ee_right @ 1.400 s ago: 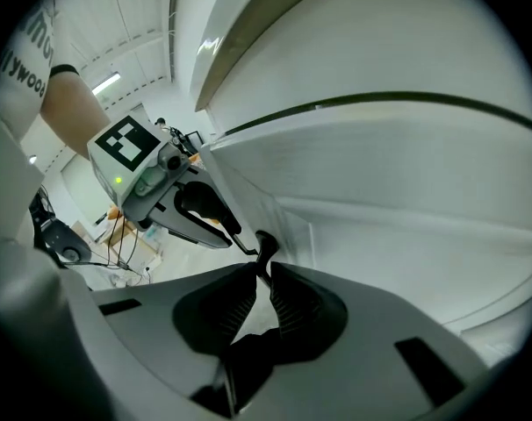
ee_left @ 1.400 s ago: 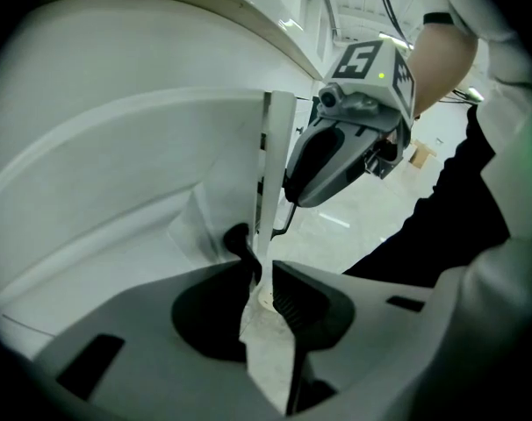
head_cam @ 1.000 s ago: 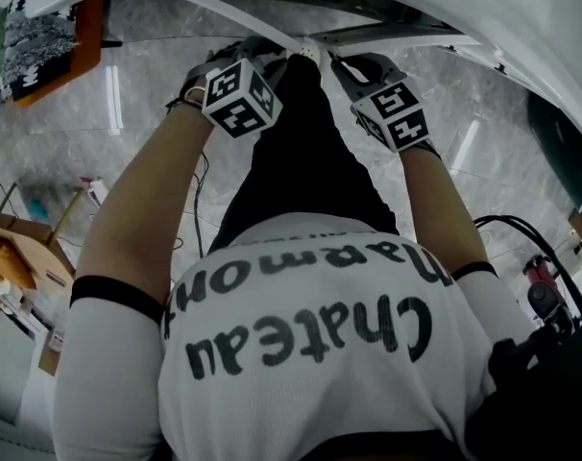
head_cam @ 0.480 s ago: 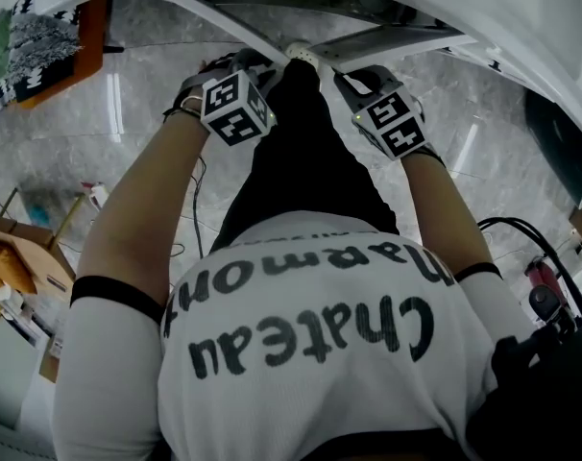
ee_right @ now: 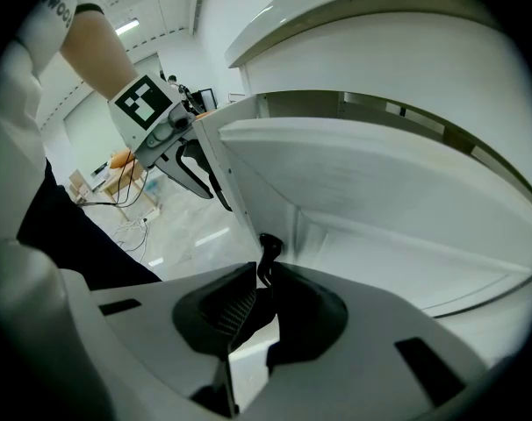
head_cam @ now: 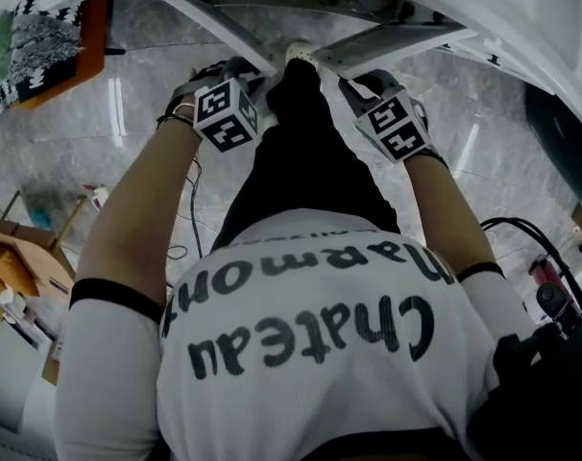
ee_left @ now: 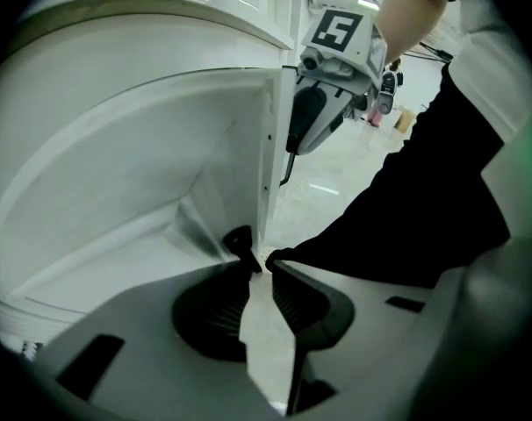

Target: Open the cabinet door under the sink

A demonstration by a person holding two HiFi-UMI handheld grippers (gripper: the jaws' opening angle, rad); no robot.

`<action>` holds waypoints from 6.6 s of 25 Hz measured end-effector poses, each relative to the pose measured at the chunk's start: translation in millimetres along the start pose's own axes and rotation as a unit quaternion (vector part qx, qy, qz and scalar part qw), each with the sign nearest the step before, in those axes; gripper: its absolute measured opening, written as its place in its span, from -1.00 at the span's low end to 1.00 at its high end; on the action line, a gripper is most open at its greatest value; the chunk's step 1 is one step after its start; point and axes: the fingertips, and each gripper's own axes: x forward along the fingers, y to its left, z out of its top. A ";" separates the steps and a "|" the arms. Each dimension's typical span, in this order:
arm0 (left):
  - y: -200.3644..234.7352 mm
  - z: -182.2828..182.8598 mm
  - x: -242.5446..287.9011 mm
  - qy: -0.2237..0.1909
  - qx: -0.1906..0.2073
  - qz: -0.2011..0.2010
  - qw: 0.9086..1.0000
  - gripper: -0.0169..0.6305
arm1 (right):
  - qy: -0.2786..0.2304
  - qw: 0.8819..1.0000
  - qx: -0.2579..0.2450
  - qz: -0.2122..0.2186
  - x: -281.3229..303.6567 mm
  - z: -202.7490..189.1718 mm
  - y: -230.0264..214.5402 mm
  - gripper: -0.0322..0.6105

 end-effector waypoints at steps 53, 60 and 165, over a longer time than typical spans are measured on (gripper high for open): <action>-24.8 -138.5 -47.2 0.149 0.066 0.029 0.986 -0.76 | 0.123 0.989 -0.069 -0.033 -39.3 -93.4 19.4 -0.72; -24.1 -144.9 -49.1 0.152 0.068 0.039 0.985 -0.76 | 0.131 0.988 -0.069 -0.035 -44.7 -106.2 15.6 -0.72; 23.4 -233.5 -112.8 0.240 -0.008 0.108 0.965 -0.59 | 0.356 0.923 0.029 -0.145 -152.1 -222.2 -71.6 -0.78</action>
